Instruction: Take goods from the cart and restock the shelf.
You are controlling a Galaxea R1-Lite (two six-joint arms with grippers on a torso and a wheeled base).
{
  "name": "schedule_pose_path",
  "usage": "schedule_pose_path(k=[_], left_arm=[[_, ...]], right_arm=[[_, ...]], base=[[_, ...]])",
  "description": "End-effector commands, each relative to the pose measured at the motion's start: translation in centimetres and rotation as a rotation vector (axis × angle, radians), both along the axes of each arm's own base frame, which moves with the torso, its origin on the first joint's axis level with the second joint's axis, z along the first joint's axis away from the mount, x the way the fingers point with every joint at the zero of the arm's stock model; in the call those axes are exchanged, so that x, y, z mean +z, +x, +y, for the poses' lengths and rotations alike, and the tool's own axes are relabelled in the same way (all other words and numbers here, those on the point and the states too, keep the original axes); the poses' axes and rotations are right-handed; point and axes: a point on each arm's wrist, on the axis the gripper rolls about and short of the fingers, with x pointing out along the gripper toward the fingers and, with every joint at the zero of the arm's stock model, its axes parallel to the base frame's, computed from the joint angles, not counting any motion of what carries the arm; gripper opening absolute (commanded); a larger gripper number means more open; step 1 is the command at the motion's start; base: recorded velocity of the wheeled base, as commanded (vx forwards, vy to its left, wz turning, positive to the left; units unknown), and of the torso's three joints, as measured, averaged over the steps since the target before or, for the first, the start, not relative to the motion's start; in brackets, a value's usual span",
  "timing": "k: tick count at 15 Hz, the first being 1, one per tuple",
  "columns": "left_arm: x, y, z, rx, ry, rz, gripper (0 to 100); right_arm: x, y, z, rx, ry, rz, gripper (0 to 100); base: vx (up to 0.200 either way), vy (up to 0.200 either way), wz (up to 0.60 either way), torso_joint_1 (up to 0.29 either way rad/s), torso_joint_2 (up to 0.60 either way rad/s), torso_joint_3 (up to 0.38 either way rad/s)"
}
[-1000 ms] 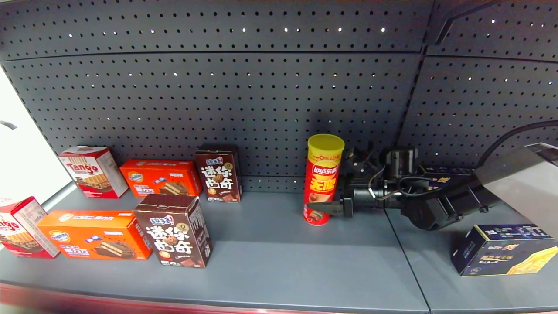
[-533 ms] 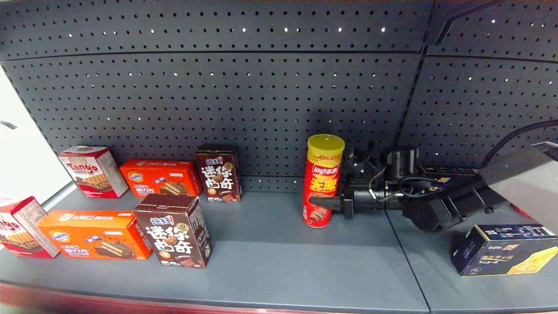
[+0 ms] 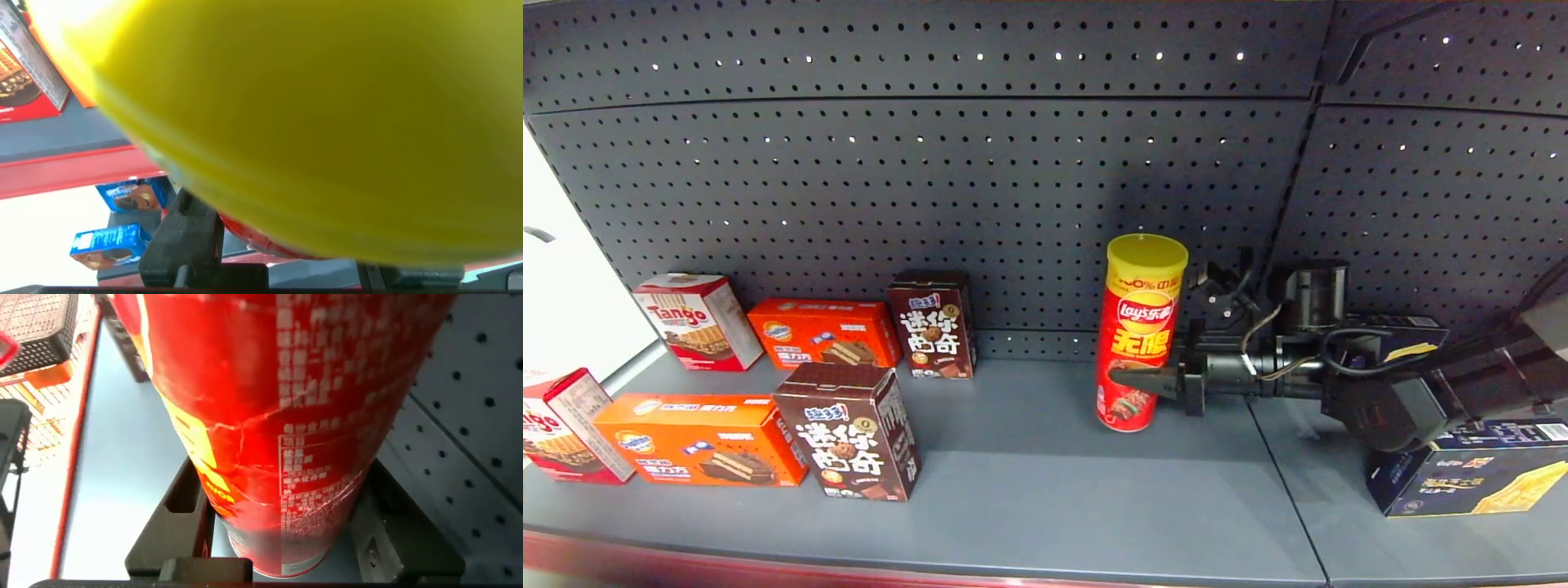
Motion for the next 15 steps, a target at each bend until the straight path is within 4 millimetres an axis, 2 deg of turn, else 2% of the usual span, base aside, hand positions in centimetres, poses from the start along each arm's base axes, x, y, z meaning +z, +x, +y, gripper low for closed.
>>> schedule_pose_path(k=[1, 4, 8, 11, 14, 15], left_arm=[[-0.1, 0.1, 0.0, 0.003, -0.011, 0.009, 0], [-0.1, 0.0, 0.0, 0.006, -0.024, 0.007, 0], [-0.2, 0.1, 0.0, 0.001, -0.022, 0.013, 0], [-0.2, 0.1, 0.0, 0.002, -0.017, 0.012, 0], [-0.1, 0.0, 0.0, 0.003, -0.018, 0.007, 0], [0.0, 0.0, 0.0, 0.004, -0.02, 0.004, 0]], right_arm=[[2.3, -3.2, -0.3, 0.021, 0.021, -0.026, 0], [3.3, -7.0, -1.9, 0.027, 0.026, -0.023, 0], [1.9, -11.1, -4.0, 0.028, 0.001, 0.027, 0], [0.5, -12.8, -4.9, 0.029, -0.017, 0.059, 0], [-0.5, -13.2, -5.1, 0.029, -0.014, 0.052, 0], [-1.4, -13.3, -5.2, 0.027, -0.018, 0.061, 0]], base=[[0.0, 0.0, 0.0, 0.0, 0.0, 0.0], [0.0, 0.0, 0.0, 0.0, 0.0, 0.0], [0.0, 0.0, 0.0, 0.0, 0.0, 0.0], [0.0, 0.0, 0.0, 0.0, 0.0, 0.0], [0.0, 0.0, 0.0, 0.0, 0.0, 0.0], [0.0, 0.0, 0.0, 0.0, 0.0, 0.0]])
